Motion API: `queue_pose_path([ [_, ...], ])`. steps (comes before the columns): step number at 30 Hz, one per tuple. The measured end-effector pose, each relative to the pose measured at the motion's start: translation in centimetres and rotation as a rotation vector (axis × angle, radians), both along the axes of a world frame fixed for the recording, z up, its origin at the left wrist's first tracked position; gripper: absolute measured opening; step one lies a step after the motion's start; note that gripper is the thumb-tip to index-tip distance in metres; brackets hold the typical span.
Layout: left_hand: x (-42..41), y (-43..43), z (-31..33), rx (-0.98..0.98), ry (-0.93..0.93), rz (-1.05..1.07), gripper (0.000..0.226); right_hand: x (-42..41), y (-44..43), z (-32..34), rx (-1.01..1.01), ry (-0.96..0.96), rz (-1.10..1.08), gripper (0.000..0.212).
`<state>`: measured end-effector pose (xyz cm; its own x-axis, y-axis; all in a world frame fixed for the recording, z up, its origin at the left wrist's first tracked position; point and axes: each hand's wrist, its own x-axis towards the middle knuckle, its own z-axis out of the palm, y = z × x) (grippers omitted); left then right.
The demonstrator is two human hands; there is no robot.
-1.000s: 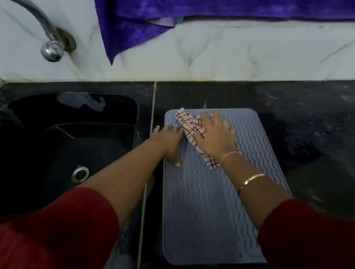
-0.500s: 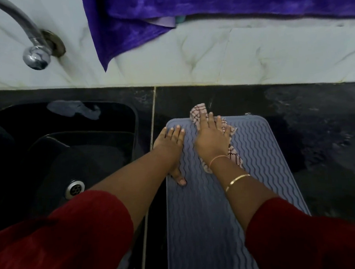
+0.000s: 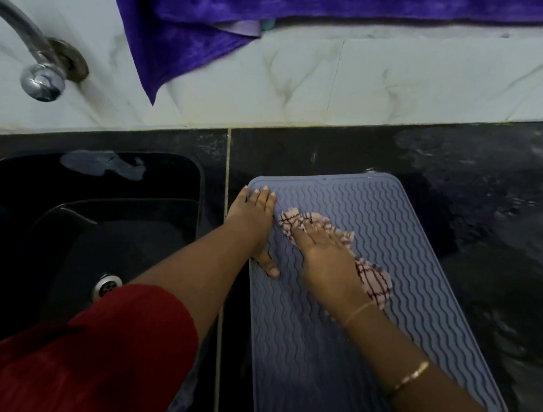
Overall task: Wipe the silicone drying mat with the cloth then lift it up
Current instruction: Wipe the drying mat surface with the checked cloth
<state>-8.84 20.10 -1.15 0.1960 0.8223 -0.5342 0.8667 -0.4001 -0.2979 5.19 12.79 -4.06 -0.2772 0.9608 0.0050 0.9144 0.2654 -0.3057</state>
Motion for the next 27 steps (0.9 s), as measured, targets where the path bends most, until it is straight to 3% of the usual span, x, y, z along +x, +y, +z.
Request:
queue_pose_path([
  [6,-0.1,0.0,-0.3,-0.003,-0.013,0.0,0.155,-1.2,6.7,-0.7,0.068,0.115,-0.247,0.071],
  [8,-0.2,0.0,-0.4,-0.011,-0.022,0.015,0.155,-1.4,10.0,-0.8,0.003,0.095,-0.299,0.07],
  [11,-0.3,0.1,-0.2,-0.011,-0.009,0.011,0.155,-1.8,10.3,-0.9,-0.012,-0.056,-0.143,0.071],
  [14,-0.2,0.1,0.0,-0.016,0.014,0.01,0.154,-0.9,5.2,-0.4,-0.031,-0.048,-0.007,0.08],
  [20,0.4,0.1,0.1,-0.01,0.089,-0.002,0.149,1.8,-6.3,-1.4,0.075,-0.057,0.101,0.063],
  [23,0.4,0.1,0.1,-0.01,0.096,0.0,0.149,1.3,-4.9,-0.9,0.064,-0.036,0.048,0.064],
  [27,0.6,-0.1,0.3,-0.003,0.111,0.009,0.153,0.2,4.0,0.0,0.018,-0.082,-0.068,0.063],
])
